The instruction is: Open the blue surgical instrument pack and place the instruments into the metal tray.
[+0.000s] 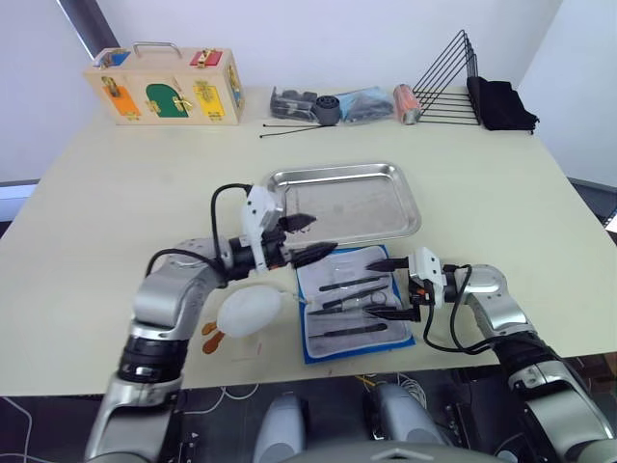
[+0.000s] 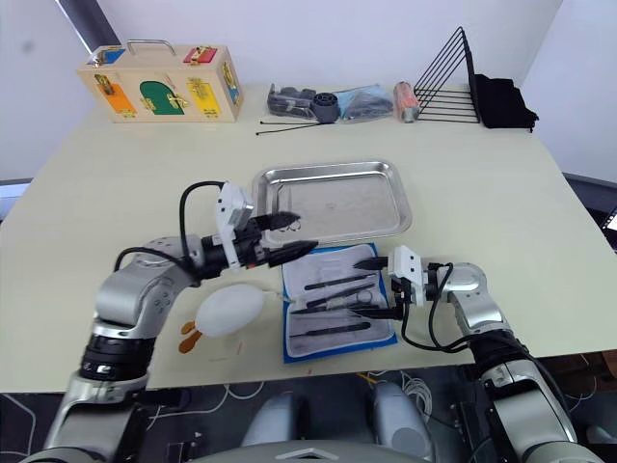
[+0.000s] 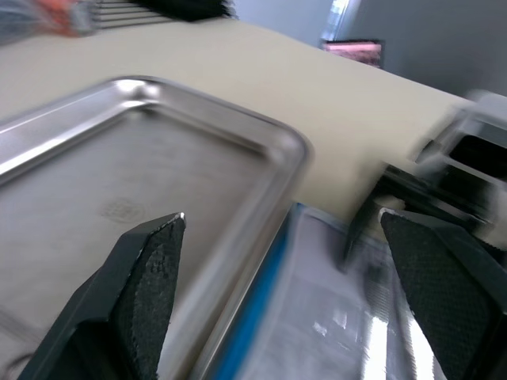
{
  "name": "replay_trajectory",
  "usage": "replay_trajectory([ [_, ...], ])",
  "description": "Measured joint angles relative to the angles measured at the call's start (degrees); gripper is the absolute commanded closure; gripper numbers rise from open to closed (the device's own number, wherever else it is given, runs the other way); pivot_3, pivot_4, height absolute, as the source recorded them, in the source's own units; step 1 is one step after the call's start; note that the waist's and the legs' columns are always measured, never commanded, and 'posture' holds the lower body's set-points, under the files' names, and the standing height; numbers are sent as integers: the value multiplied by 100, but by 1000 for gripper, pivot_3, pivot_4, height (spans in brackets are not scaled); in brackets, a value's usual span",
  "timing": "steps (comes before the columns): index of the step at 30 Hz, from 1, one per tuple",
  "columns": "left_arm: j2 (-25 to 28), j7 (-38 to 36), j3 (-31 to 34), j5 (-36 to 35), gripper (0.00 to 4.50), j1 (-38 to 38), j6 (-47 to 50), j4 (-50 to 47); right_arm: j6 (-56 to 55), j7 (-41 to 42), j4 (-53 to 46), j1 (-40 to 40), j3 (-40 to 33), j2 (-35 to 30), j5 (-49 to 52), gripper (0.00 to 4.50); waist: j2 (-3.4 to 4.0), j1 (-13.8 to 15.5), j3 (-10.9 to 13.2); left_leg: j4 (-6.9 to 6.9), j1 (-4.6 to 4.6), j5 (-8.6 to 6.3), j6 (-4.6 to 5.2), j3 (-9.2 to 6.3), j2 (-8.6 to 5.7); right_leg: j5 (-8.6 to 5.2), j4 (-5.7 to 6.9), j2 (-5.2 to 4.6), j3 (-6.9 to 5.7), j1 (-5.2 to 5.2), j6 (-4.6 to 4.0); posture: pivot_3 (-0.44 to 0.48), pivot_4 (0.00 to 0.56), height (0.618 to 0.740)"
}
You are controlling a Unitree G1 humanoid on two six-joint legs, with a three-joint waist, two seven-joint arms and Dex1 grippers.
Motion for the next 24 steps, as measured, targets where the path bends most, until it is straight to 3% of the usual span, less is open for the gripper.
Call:
replay_trajectory([
  [5, 1209, -1531, -75, 168, 357, 523, -1104, -62, 0, 4, 9, 9, 0, -2, -2, 0, 18, 8, 13, -7, -3, 0, 1, 7, 17, -2, -27, -8, 3, -2, -38, 0, 150, 740],
  [10, 1663, -2210, 56, 191, 166, 733, -1740, 91, -1, 9, 1, 20, 0, -3, -2, 0, 4, 29, 14, -17, -5, 0, 1, 27, 67, 8, -47, 0, 3, -9, -56, 0, 150, 740],
  [14, 2248, -2997, 617, -70, 166, 1195, -2161, 149, -29, 78, -58, 55, 12, -30, -2, 0, 4, 51, 14, -40, -4, 0, 2, 30, 73, -1, -45, 2, 3, -24, -75, 0, 150, 740],
  [24, 2583, -3102, 926, -746, 166, 1671, -2525, 142, -118, 301, -9, 13, 14, -86, -1, 0, 3, 80, 14, -44, -13, 0, 2, 39, 73, -4, -48, -1, -3, -35, -78, 0, 150, 740],
])
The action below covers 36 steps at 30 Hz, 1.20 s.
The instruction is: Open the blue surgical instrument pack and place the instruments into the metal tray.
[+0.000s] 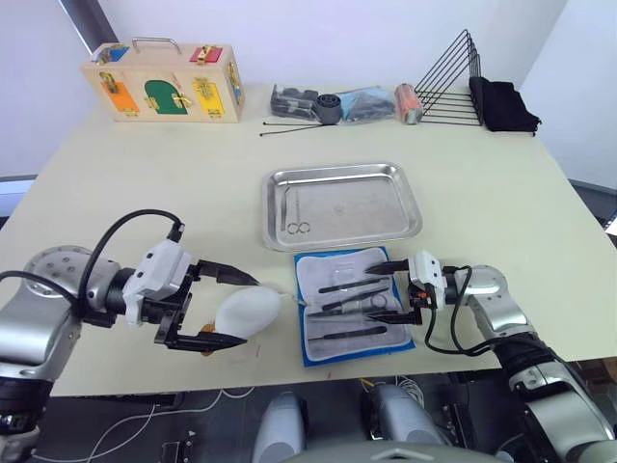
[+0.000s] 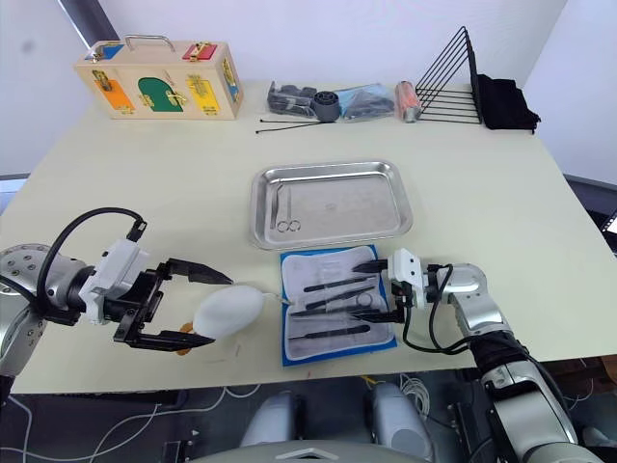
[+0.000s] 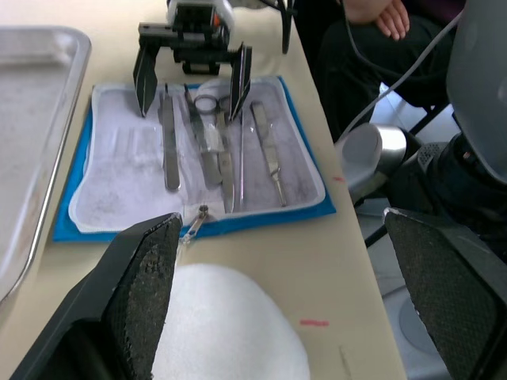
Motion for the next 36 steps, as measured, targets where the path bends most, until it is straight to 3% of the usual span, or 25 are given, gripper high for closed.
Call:
replay_trajectory([
  [20, -39, 0, -175, -73, 166, -403, -125, 115, -262, 325, 259, -171, 48, -106, 5, 0, 5, 127, 3, 0, -5, 0, 0, 49, -5, 1, 4, 35, 6, -11, 1, 0, 150, 740],
  [24, -272, 169, -566, 71, 166, -778, 111, 45, -263, 293, 266, -169, 44, -102, 8, 0, 5, 128, 2, 0, -4, 0, 1, 51, -10, 2, 6, 41, 9, -10, 2, 0, 150, 740],
  [29, -901, 598, -1256, 634, 166, -1522, 151, -16, -262, 272, 284, -177, 47, -90, 9, 0, -1, 130, -2, 4, -4, 1, 1, 50, -11, 14, 8, 50, 12, -8, 23, 0, 150, 740],
  [36, -1444, 1187, -1930, 1449, 166, -1986, 241, 129, -259, 253, 273, -177, 49, -69, 9, 0, -11, 123, -14, 5, -2, 1, 1, 44, -6, 15, 12, 66, 17, -8, 23, 0, 150, 740],
])
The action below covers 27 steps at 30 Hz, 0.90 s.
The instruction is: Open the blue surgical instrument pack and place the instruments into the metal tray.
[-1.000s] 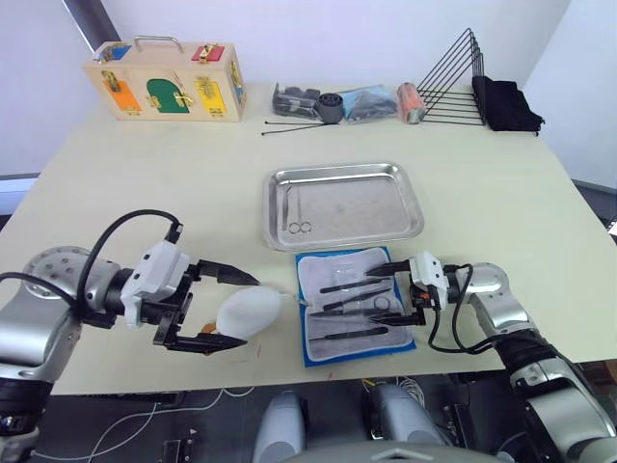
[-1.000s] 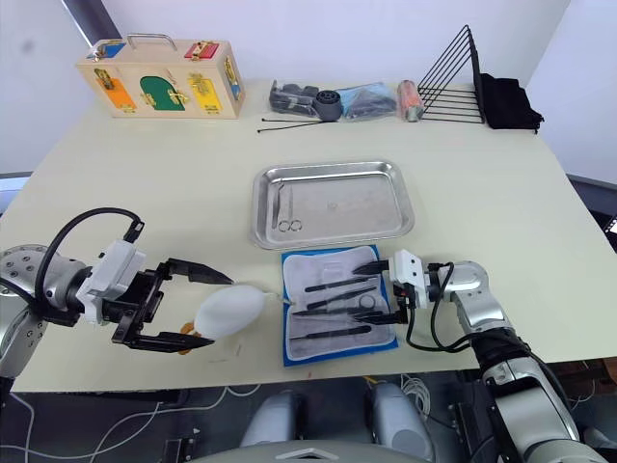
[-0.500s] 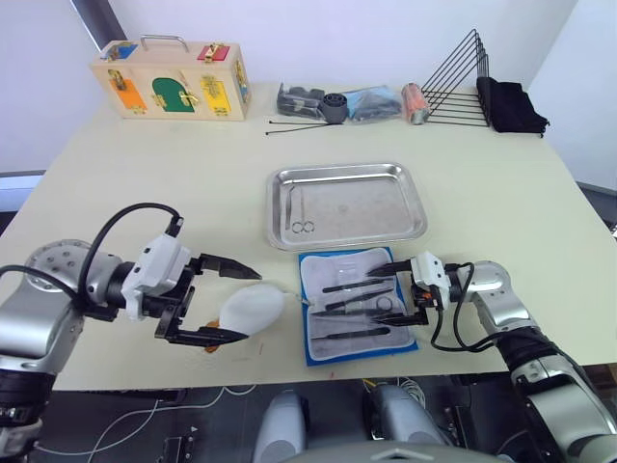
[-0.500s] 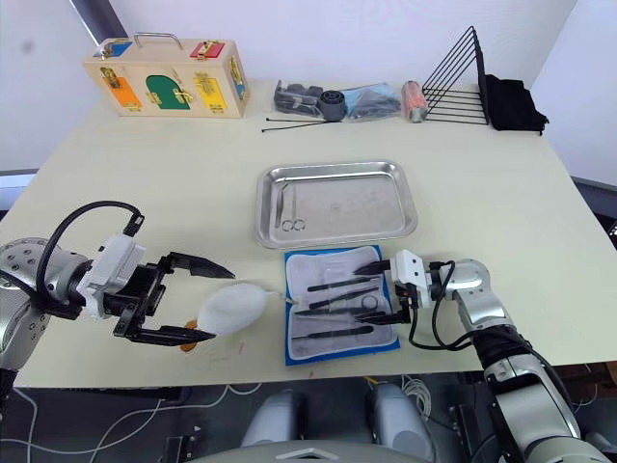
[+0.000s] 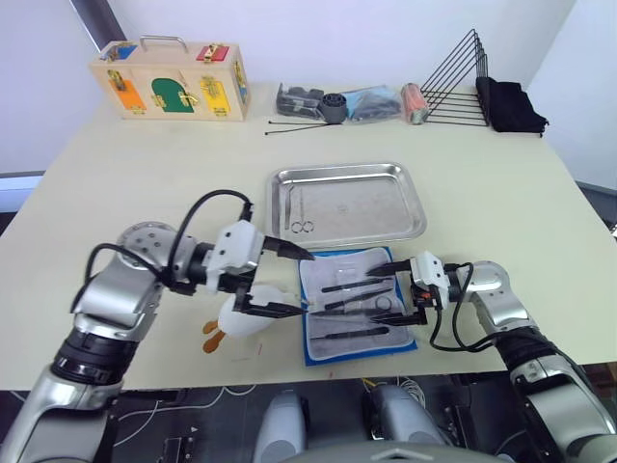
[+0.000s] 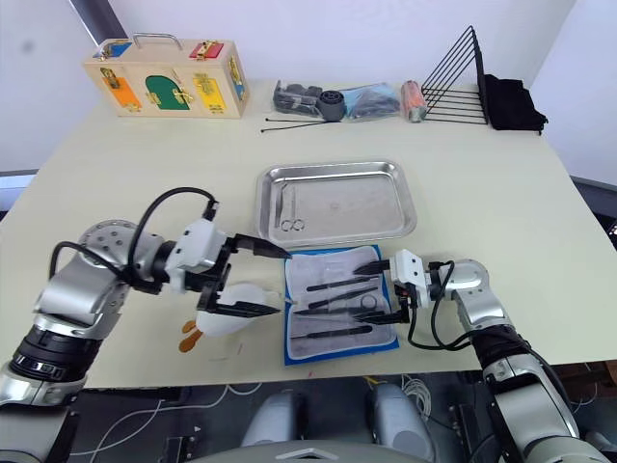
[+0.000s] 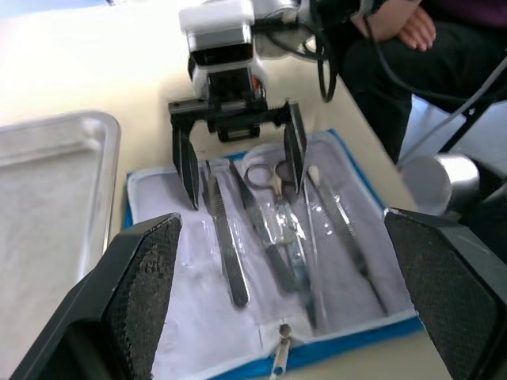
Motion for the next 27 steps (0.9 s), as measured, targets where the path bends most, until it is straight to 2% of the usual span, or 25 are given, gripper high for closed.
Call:
replay_trajectory([
  [7, -426, 310, -382, 565, 166, -19, -133, 472, 14, -60, -33, 17, 0, 7, 0, 0, 4, 2, -7, 5, 1, 0, 0, -2, 5, 1, 6, 10, 5, 0, -1, 0, 150, 740],
  [10, -644, 256, -473, 649, 1476, -36, -307, 856, 18, -81, -33, 19, 0, 17, 0, 0, 3, -1, -9, 8, 1, 0, 0, -3, 6, 1, 9, 12, 5, 0, -2, 0, 150, 740],
  [12, -713, 244, -501, 719, 2148, -65, -405, 1039, 20, -83, -33, 20, -1, 18, 0, 0, 2, 1, -10, 9, 1, 0, 0, -5, 6, 1, 10, 13, 5, 0, -2, 0, 150, 740],
  [15, -846, 252, -619, 929, 2148, -241, -569, 1408, 23, -109, -32, 19, -1, 26, 0, 0, 2, -1, -10, 14, 0, 0, 0, -7, 6, 2, 13, 16, 4, 1, -3, 0, 150, 740],
  [27, -941, 118, -839, 1297, 2148, -445, -727, 1865, 23, -178, -36, 34, -1, 43, 0, 0, 1, -5, -12, 23, 2, 0, 1, -10, 8, 2, 30, 20, 6, 0, -5, 0, 150, 740],
])
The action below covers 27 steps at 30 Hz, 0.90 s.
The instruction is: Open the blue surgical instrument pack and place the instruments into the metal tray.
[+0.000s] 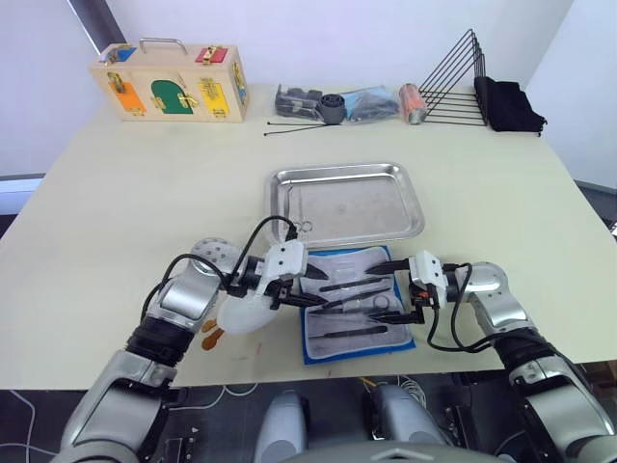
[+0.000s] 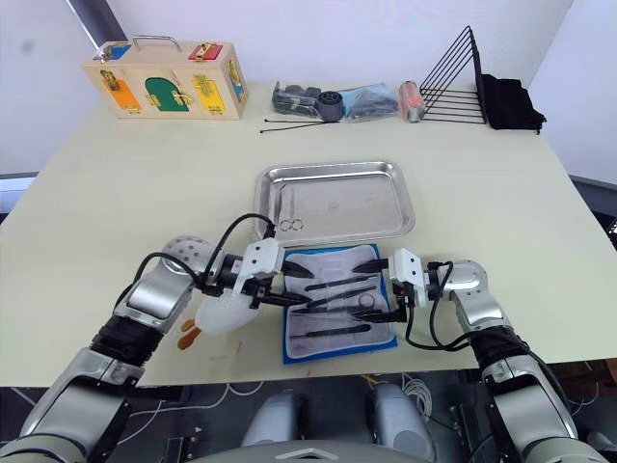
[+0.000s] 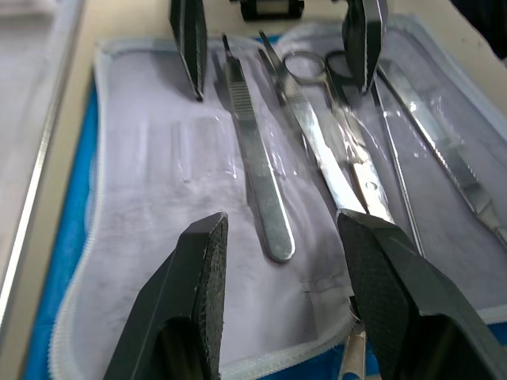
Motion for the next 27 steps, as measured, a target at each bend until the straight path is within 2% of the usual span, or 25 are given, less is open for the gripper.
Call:
replay_trajectory([
  [4, -37, 8, -6, 63, 2148, -10, 94, 47, 0, -21, 0, 4, 0, 6, 0, 0, 3, 0, -2, 4, 2, 0, 0, -1, 0, -1, 9, 1, 0, 0, -1, 0, 150, 740],
  [8, -65, 7, -7, 76, 3268, -13, 124, 90, 1, -42, 0, 9, 0, 6, 0, 0, 8, 0, -5, 7, 3, 0, 0, -2, 0, -1, 15, 2, 0, 0, -2, 0, 150, 740],
  [9, -74, 8, -7, 77, 3779, -13, 138, 92, 1, -48, 0, 9, 0, 6, 0, 0, 9, 0, -6, 9, 3, 0, 0, -2, 0, -1, 16, 2, 0, 0, -2, 0, 150, 740],
  [11, -79, 54, 21, 80, 4477, -24, 171, 106, 3, -59, -5, 15, 0, 6, 0, 0, 9, 0, -7, 10, 3, 0, 0, -4, 0, -2, 18, 2, 0, 0, -2, 0, 150, 740],
  [19, -78, 197, -9, 194, 4477, -45, 337, 3, 16, -69, -22, 30, 0, 4, 0, 0, 18, 4, -14, 15, 3, 0, 0, -4, 0, -2, 23, 3, 0, 0, -2, 0, 150, 740],
  [27, 56, 270, -34, 254, 4477, -82, 931, -452, 24, -88, -22, 28, 1, 8, 0, 0, 21, 1, -12, 27, 1, 0, 0, -10, 0, -3, 35, 5, -2, -1, -3, 0, 150, 740],
])
